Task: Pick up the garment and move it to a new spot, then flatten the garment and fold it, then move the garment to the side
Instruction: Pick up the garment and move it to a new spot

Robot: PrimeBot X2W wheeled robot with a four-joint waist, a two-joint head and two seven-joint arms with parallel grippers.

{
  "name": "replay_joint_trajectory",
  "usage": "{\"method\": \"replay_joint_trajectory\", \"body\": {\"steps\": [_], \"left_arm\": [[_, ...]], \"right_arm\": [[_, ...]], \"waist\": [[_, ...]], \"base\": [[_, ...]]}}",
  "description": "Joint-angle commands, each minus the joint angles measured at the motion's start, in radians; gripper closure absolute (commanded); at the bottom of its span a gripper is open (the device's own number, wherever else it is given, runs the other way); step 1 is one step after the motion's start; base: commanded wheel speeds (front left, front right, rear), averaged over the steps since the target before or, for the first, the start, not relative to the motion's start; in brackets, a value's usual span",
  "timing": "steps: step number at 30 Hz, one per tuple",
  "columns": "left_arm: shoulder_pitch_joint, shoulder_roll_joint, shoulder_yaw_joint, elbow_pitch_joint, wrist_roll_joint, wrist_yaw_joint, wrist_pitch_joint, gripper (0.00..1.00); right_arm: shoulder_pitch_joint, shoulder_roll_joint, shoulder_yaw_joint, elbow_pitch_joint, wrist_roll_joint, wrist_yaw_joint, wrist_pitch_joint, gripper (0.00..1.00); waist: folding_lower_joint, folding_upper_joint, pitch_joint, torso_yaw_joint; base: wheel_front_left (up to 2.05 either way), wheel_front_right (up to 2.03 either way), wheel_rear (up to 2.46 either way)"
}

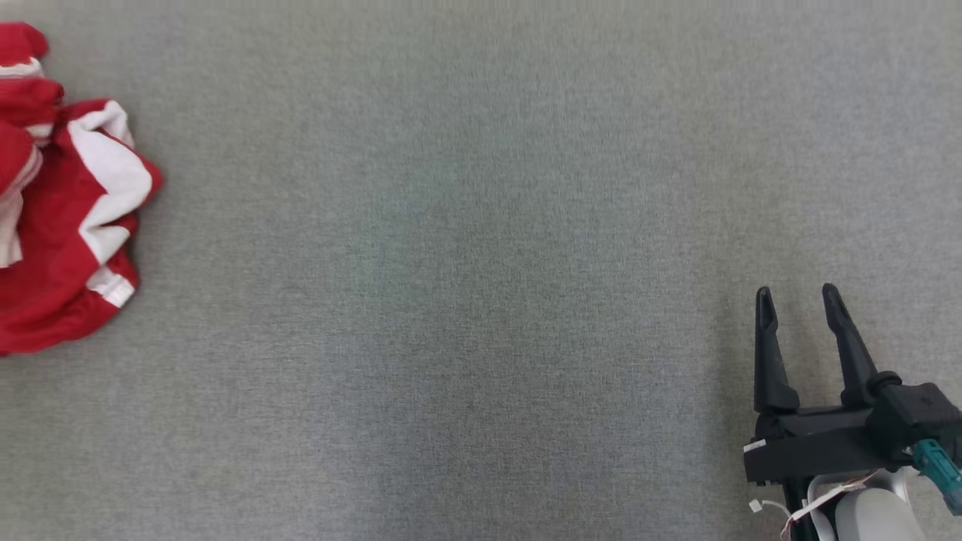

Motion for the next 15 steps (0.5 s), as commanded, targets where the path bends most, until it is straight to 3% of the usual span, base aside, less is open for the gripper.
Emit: {"method": "replay_joint_trajectory", "body": {"steps": [1, 9, 15], "left_arm": [[-0.026, 0.01, -0.01, -0.017, 0.018, 0.002, -0.028, 1.0], [-0.134, -0.024, -0.072, -0.182, 0.063, 0.01, -0.089, 1.0], [-0.192, -0.073, -0.113, -0.377, 0.06, 0.015, -0.042, 1.0]], "right_arm": [[0.006, -0.001, 0.002, 0.014, 0.015, -0.002, -0.008, 0.0], [0.023, -0.001, 0.018, 0.08, 0.057, -0.002, -0.024, 0.0], [0.034, -0.001, 0.035, 0.113, 0.089, -0.002, -0.027, 0.0]], "waist": [[0.0, 0.0, -0.046, 0.012], [0.0, 0.0, -0.127, 0.0], [0.0, 0.0, -0.161, -0.065]], "base": [[0.0, 0.0, 0.0], [0.0, 0.0, 0.0], [0.0, 0.0, 0.0]]}}
